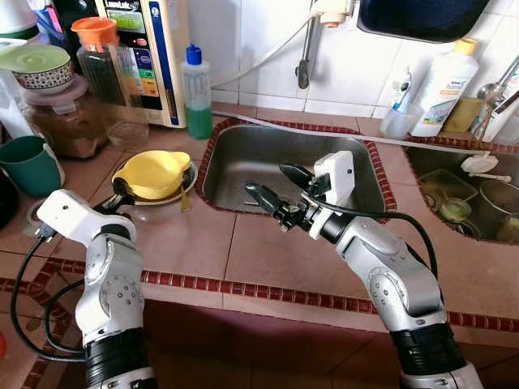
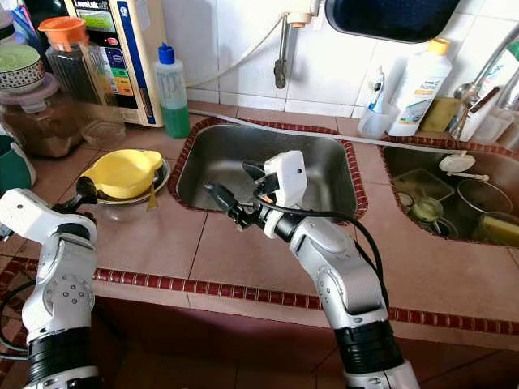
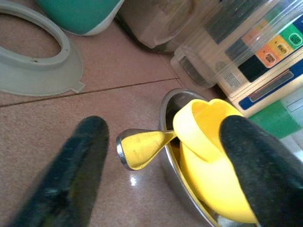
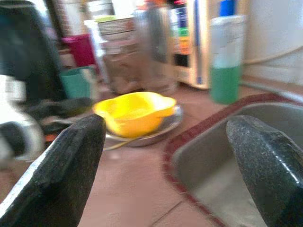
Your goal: Kitchen organization
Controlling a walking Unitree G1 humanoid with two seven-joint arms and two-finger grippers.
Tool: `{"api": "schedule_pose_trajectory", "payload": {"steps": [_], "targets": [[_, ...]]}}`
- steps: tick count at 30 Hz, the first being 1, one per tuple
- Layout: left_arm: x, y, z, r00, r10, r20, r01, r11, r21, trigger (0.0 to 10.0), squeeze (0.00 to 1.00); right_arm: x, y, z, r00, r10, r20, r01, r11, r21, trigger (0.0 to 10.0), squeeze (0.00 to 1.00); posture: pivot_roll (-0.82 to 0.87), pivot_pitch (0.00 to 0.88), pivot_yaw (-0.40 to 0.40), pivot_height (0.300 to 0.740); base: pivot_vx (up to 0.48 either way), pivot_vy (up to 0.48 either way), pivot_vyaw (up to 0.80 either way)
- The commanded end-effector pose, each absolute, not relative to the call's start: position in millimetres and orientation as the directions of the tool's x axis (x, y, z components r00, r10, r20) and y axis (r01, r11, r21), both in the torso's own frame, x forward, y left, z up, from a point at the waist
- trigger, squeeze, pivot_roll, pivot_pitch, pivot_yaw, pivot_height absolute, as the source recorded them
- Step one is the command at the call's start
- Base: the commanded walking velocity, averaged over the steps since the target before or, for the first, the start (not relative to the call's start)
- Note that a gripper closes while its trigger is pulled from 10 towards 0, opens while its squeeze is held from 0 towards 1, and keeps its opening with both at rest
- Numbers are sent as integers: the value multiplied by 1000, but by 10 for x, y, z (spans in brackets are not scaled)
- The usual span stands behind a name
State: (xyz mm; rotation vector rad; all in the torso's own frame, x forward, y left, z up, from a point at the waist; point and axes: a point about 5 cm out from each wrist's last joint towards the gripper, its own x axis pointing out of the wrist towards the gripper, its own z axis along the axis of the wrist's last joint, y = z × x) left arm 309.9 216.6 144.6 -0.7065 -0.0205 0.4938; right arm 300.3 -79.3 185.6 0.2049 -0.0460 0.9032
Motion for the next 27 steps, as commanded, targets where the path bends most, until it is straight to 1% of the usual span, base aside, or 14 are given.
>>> {"api": "schedule_pose_trajectory", "payload": {"steps": [1,6,11,19,23,27], "targets": [[3128,2161,1465,890,435,-135,-413,643,-646,0,0,2917,-786,1918,544,826,146,-836,521,171,10000,0,34,8,-19,740,0,0,0],[3146,2167,1468,894,430,-127,-399,635,-662,0,0,2831,-782,1894,475,871,122,-873,451,184,10000,0,34,10,-19,740,0,0,0],[3163,2176,1478,895,430,-117,-390,631,-671,0,0,2774,-774,1872,436,893,109,-889,410,202,10000,0,34,11,-18,740,0,0,0],[3178,2178,1483,896,428,-114,-387,630,-674,0,0,2743,-773,1846,426,900,90,-894,402,199,10000,0,34,11,-13,740,0,0,0],[3188,2179,1484,897,427,-114,-385,630,-674,0,0,2731,-767,1843,423,902,88,-897,403,181,10000,0,35,9,-9,740,0,0,683],[3194,2178,1490,898,426,-112,-385,632,-672,0,0,2735,-767,1837,432,897,89,-892,411,191,10000,0,34,9,-7,740,0,0,795]]}}
